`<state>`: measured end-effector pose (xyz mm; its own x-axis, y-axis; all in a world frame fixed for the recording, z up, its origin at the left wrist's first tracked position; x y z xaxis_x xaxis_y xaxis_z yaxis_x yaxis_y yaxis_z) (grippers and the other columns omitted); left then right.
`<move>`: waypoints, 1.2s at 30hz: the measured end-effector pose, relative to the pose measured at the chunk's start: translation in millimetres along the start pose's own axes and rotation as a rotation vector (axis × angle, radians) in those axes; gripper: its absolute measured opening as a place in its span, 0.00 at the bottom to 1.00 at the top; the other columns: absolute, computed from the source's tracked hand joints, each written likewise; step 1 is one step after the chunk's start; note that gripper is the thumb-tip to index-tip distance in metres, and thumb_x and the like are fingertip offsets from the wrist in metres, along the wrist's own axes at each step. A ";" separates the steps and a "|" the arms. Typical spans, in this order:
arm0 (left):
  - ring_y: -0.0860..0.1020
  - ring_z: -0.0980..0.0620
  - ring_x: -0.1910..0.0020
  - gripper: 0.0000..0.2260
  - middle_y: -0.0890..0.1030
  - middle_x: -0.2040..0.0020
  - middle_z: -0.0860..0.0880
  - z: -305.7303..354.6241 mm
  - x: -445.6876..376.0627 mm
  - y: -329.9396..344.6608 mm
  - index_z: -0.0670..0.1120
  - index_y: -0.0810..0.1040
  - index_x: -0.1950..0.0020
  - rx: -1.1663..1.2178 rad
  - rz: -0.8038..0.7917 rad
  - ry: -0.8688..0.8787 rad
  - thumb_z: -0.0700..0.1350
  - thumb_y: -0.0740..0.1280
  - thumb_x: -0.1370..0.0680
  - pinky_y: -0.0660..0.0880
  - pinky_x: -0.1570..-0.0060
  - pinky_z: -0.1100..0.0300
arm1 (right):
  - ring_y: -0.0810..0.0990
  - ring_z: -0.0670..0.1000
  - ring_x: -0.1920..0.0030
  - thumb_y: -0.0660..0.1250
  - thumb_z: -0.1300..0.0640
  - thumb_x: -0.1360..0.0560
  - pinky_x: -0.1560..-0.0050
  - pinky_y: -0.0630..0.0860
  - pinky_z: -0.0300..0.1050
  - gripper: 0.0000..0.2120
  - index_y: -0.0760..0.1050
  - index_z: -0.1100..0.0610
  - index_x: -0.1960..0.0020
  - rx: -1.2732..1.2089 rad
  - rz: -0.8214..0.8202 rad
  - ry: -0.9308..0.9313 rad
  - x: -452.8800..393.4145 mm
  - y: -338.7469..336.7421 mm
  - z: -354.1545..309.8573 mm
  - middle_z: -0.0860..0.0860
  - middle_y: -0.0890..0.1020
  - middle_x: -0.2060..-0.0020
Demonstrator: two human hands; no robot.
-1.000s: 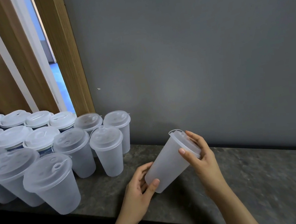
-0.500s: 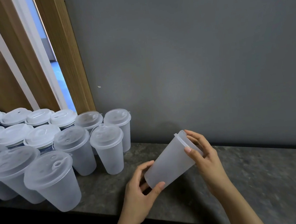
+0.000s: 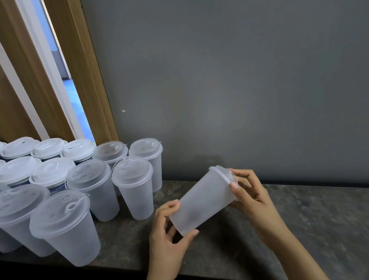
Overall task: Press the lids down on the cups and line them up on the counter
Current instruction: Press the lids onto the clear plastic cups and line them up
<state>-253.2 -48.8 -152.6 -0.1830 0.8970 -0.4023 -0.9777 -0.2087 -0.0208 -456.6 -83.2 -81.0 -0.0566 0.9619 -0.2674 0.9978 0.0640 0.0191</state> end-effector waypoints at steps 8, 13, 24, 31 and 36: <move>0.73 0.55 0.32 0.21 0.74 0.33 0.58 4.7 -0.6 1.7 0.61 0.74 0.35 0.016 -0.114 -0.020 0.57 0.73 0.27 0.75 0.43 0.65 | 0.81 0.52 0.40 0.66 0.51 0.25 0.46 0.82 0.51 0.11 0.79 0.48 0.43 -0.097 0.018 -0.012 2.3 -3.1 2.4 0.49 0.82 0.41; 0.75 0.58 0.36 0.27 0.74 0.36 0.64 5.6 -3.3 0.9 0.68 0.68 0.33 -0.061 -0.157 -0.094 0.66 0.71 0.31 0.77 0.46 0.63 | 0.80 0.47 0.40 0.65 0.56 0.23 0.48 0.81 0.42 0.10 0.79 0.46 0.44 0.009 -0.014 -0.091 1.8 -1.3 -3.2 0.45 0.81 0.42; 0.72 0.64 0.36 0.34 0.74 0.38 0.66 7.1 -1.0 -1.6 0.66 0.74 0.40 -0.060 0.017 -0.023 0.46 0.81 0.41 0.78 0.49 0.67 | 0.83 0.51 0.44 0.76 0.51 0.35 0.46 0.82 0.58 0.21 0.70 0.62 0.54 0.019 0.118 -0.004 1.6 6.1 -9.1 0.52 0.85 0.47; 0.70 0.62 0.33 0.33 0.73 0.35 0.66 6.4 1.8 1.0 0.66 0.74 0.42 -0.123 0.040 0.084 0.42 0.80 0.41 0.75 0.47 0.70 | 0.83 0.51 0.46 0.78 0.44 0.42 0.47 0.83 0.57 0.28 0.71 0.60 0.55 0.065 0.184 0.021 2.2 4.4 -5.7 0.50 0.84 0.50; 0.70 0.57 0.32 0.32 0.73 0.35 0.62 3.9 0.1 1.0 0.65 0.76 0.42 -0.108 -0.004 0.104 0.38 0.80 0.39 0.78 0.46 0.63 | 0.80 0.41 0.49 0.74 0.42 0.36 0.49 0.79 0.45 0.21 0.75 0.52 0.49 0.115 0.168 0.008 6.6 7.7 -1.9 0.39 0.82 0.53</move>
<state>-254.6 -47.5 -149.1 -0.1621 0.8540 -0.4944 -0.9606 -0.2512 -0.1189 -449.4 -75.9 -80.8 0.1108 0.9586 -0.2622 0.9907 -0.1276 -0.0481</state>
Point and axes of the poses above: each hand's wrist, its own x-axis away from the middle knuckle, its own y-axis out of the palm, z = x × y, the point moved 1 cm from there along -x, towards the middle knuckle
